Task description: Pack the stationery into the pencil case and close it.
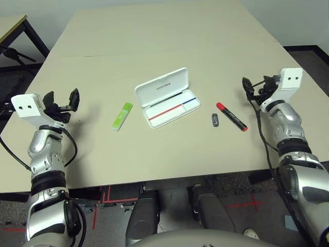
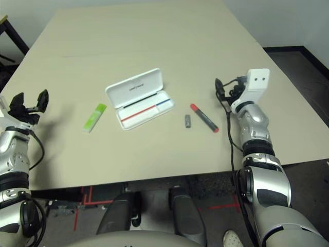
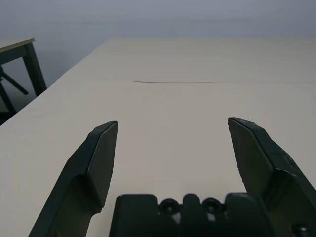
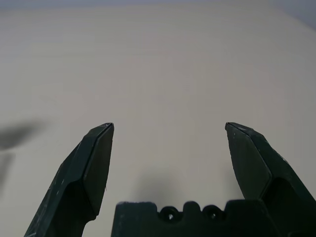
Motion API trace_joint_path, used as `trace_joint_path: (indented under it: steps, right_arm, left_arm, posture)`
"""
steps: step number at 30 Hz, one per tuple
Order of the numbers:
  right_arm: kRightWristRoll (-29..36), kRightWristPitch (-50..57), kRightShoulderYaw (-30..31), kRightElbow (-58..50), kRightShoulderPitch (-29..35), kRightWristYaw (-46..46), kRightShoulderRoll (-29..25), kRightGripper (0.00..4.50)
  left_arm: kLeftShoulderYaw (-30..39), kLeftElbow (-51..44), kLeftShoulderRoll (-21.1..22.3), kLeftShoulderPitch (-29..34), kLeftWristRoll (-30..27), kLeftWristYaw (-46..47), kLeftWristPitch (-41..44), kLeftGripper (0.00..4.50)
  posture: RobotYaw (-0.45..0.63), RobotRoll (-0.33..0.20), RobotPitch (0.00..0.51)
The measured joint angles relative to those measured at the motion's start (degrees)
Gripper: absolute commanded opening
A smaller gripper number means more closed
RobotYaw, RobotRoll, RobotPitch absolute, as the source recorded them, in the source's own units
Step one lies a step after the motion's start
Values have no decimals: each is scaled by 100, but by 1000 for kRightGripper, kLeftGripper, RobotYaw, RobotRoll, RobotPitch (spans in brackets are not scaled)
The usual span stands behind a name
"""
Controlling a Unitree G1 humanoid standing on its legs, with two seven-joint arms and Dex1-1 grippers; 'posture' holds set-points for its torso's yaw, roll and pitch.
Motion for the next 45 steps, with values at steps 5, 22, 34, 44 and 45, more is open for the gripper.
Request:
trace_joint_path:
  steps: [5, 22, 34, 44, 45]
  right_arm:
    - [125, 525, 224, -538, 249, 1066, -397, 4500]
    - [198, 1491, 852, -1238, 436, 3243, -1375, 4500]
    - [123, 1493, 1047, -1254, 579, 3334, -1370, 4500]
    - [126, 1571, 1050, -1452, 755, 3336, -1400, 4500]
    - [126, 1579, 1050, -1468, 763, 3329, -1401, 4500]
  left_arm:
    - [4, -115, 60, 40, -8, -153, 168, 4485]
    - [-686, -2627, 151, 1338, -405, -1254, 1549, 4485]
    - [-2237, -4528, 123, 1737, -360, -1520, 2773, 4485]
    - [-3316, -4808, 153, 1155, 365, -1088, 3709, 4485]
    - [-3383, -4807, 128, 1096, 413, -1044, 3776, 4485]
  posture:
    - [-39, 0, 128]
    - [-10, 0, 120]
    - [-24, 0, 129]
    - [-49, 0, 136]
    - [-51, 0, 136]
